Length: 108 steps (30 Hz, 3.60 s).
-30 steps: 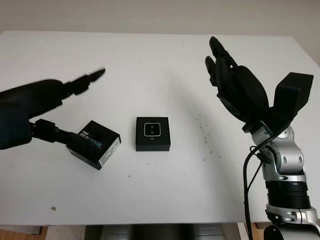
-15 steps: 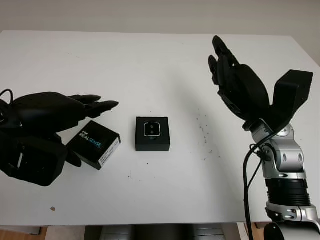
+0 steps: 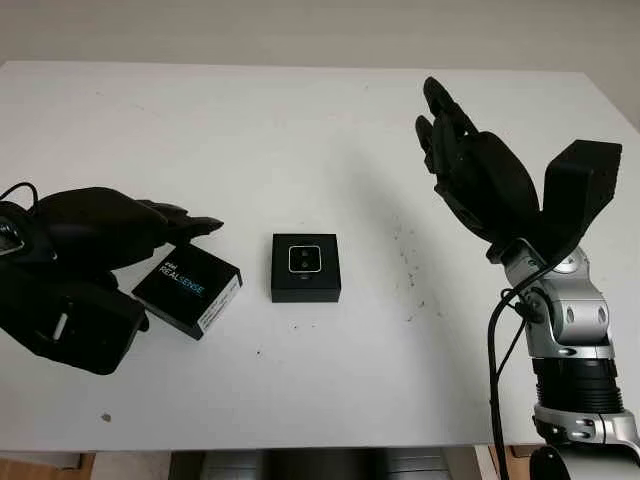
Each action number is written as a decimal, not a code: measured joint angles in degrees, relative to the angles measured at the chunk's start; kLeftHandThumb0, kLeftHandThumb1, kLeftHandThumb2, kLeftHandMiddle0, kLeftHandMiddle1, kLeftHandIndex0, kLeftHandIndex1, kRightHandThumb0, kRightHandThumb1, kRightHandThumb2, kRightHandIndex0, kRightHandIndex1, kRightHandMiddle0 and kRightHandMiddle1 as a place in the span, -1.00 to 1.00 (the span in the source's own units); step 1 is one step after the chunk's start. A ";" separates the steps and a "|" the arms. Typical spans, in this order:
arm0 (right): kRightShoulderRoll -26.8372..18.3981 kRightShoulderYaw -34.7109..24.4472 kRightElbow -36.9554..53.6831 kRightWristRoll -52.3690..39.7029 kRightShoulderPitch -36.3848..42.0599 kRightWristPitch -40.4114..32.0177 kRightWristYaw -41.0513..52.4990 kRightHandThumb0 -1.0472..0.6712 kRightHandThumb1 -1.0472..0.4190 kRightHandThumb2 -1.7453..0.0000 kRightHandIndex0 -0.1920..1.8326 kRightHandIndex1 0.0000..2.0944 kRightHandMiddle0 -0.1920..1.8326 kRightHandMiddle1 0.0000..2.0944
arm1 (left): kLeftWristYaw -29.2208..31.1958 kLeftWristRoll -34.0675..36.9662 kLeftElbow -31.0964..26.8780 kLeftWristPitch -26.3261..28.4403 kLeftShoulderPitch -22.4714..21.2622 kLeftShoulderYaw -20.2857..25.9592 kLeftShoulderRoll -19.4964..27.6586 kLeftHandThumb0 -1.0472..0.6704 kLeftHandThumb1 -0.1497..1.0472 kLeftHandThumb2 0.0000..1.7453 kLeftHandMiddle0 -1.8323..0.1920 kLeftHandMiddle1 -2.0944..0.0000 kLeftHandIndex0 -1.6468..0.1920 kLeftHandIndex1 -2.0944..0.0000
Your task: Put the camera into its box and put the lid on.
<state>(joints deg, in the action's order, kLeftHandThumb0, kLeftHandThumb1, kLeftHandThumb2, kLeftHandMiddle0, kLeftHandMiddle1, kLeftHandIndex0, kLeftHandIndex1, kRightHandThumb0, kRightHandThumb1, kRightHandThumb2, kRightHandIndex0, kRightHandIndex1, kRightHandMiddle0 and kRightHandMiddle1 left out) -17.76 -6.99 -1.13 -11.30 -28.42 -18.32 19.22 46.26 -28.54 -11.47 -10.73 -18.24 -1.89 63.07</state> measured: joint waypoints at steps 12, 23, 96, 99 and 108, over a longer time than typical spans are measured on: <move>0.00 -0.04 0.68 -0.09 0.11 0.02 -0.44 -0.66 -1.00 0.20 -0.96 -0.95 -0.95 -0.95 | -1.34 1.15 1.76 -3.79 0.68 -1.14 -2.61 -0.57 0.65 -0.94 0.70 0.95 0.73 0.93; -0.09 -0.18 0.71 -0.09 0.17 0.01 -0.41 -0.65 -1.00 0.20 -0.96 -0.95 -0.95 -0.95 | -5.32 -1.98 5.61 -12.28 0.71 -2.74 -3.29 -0.61 0.73 -0.93 0.65 0.94 0.71 0.93; 2.99 2.07 0.41 1.33 1.57 3.32 -2.55 -0.68 -1.00 0.28 -0.93 -0.95 -0.92 -0.93 | 7.32 -4.81 -3.19 42.31 -24.74 -15.49 -21.69 -0.12 1.00 -0.64 0.20 -0.99 0.31 -0.98; 3.36 2.07 0.40 1.32 1.57 3.42 -3.14 -0.67 -1.00 0.28 -0.92 -0.95 -0.92 -0.93 | 7.32 -5.22 -2.49 42.16 -25.10 -16.51 -22.46 -0.11 1.00 -0.64 0.12 -1.00 0.27 -1.00; 4.45 2.01 0.07 1.17 1.54 4.27 -4.39 -0.68 -1.00 0.30 -0.94 -0.95 -0.93 -0.93 | 5.81 -6.50 -0.93 39.33 -25.12 -18.09 -25.11 -0.13 1.00 -0.61 0.27 -1.00 0.46 -0.71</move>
<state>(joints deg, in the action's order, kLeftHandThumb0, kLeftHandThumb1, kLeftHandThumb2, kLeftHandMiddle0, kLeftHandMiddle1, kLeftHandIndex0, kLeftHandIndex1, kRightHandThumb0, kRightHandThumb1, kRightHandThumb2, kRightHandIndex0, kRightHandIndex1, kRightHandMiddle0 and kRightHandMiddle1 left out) -13.32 -4.98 -1.06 -10.13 -26.88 -14.05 14.83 52.07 -35.03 -12.40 28.59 -43.36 -19.98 37.96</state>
